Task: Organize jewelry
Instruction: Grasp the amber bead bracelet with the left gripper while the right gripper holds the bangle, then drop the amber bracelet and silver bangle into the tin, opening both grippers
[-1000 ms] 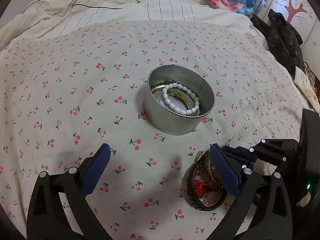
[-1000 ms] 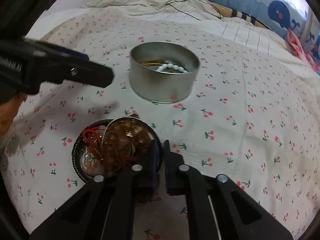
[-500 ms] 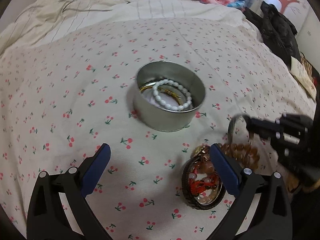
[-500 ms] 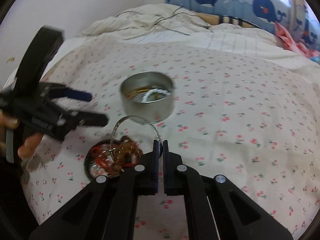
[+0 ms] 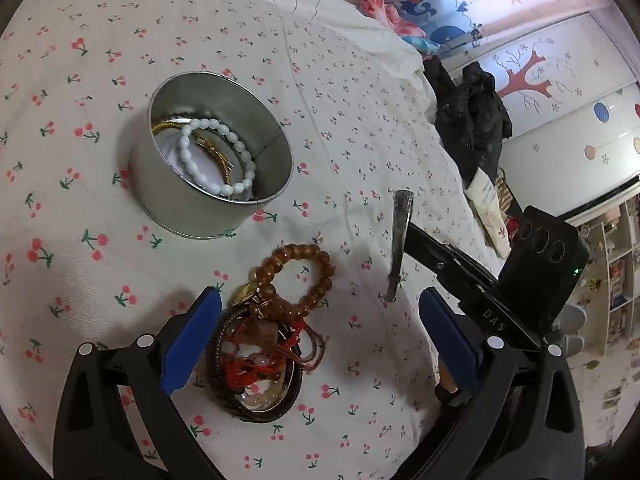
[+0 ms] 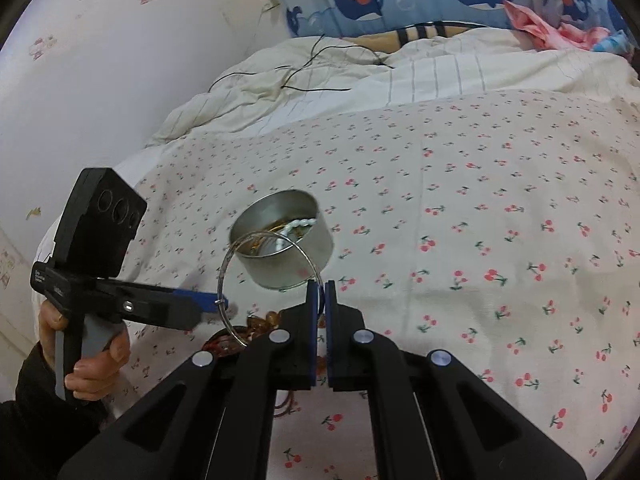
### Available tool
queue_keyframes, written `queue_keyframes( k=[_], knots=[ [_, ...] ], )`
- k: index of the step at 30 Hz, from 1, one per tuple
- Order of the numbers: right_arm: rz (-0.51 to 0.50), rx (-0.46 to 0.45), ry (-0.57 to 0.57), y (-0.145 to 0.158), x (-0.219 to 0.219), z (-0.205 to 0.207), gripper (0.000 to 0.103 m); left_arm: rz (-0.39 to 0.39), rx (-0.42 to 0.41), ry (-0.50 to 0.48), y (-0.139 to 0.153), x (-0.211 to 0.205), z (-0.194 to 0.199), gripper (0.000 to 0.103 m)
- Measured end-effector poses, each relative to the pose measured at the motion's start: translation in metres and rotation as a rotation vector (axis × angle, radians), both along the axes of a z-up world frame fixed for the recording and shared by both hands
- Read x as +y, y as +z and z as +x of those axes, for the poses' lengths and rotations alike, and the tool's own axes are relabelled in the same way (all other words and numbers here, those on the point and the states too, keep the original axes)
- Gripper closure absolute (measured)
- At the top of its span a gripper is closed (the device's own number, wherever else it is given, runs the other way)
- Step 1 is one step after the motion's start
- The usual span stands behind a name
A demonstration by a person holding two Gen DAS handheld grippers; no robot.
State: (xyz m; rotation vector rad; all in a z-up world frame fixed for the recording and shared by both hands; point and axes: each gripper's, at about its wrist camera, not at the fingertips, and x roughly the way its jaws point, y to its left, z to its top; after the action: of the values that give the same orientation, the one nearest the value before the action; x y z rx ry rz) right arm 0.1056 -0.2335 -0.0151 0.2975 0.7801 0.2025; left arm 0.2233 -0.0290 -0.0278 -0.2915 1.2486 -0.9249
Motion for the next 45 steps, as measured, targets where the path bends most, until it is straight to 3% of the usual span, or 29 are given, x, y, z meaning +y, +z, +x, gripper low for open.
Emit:
queue_keyframes(
  k=[2, 6, 8, 10, 13, 14, 16, 18, 20, 27, 34, 45],
  knots=[
    [-0.036, 0.015, -0.047, 0.001, -0.006, 0.0, 0.099, 0.126, -0.184, 0.003, 0.012, -0.01, -0.012, 0.008],
    [-0.055, 0.043, -0.123, -0.001, -0.024, 0.002, 0.099, 0.397, -0.548, -0.103, 0.02, -0.056, -0.046, 0.008],
    [-0.035, 0.04, -0.138, 0.0, -0.031, 0.001, 0.099, 0.475, -0.623, -0.156, 0.011, -0.076, -0.054, 0.008],
    [-0.025, 0.033, -0.147, 0.002, -0.033, 0.001, 0.099, 0.517, -0.622, -0.15, -0.002, -0.088, -0.053, 0.011],
    [0.008, 0.031, -0.15, 0.003, -0.036, 0.0, 0.099, 0.552, -0.572, -0.123, -0.014, -0.088, -0.042, 0.036],
    [0.011, 0.032, -0.153, 0.003, -0.036, 0.0, 0.099, 0.561, -0.546, -0.117, -0.02, -0.089, -0.038, 0.049],
    [0.021, 0.03, -0.153, 0.004, -0.035, -0.001, 0.099, 0.541, -0.522, -0.109, -0.023, -0.088, -0.036, 0.058],
    [0.029, 0.028, -0.152, 0.004, -0.034, -0.001, 0.099, 0.537, -0.534, -0.125, -0.022, -0.09, -0.039, 0.083],
    [0.026, 0.03, -0.15, 0.003, -0.033, 0.0, 0.099, 0.531, -0.547, -0.131, -0.022, -0.087, -0.041, 0.092],
    [0.057, 0.029, -0.138, 0.002, -0.032, 0.001, 0.099, 0.366, -0.507, -0.111, 0.014, -0.056, -0.043, 0.093],
    [0.084, 0.005, -0.115, 0.007, -0.024, 0.004, 0.099, 0.269, -0.516, -0.05, 0.056, -0.027, -0.041, 0.093],
    [0.101, -0.006, -0.088, 0.009, -0.018, 0.005, 0.099, 0.231, -0.498, 0.006, 0.089, -0.026, -0.014, 0.093]
  ],
)
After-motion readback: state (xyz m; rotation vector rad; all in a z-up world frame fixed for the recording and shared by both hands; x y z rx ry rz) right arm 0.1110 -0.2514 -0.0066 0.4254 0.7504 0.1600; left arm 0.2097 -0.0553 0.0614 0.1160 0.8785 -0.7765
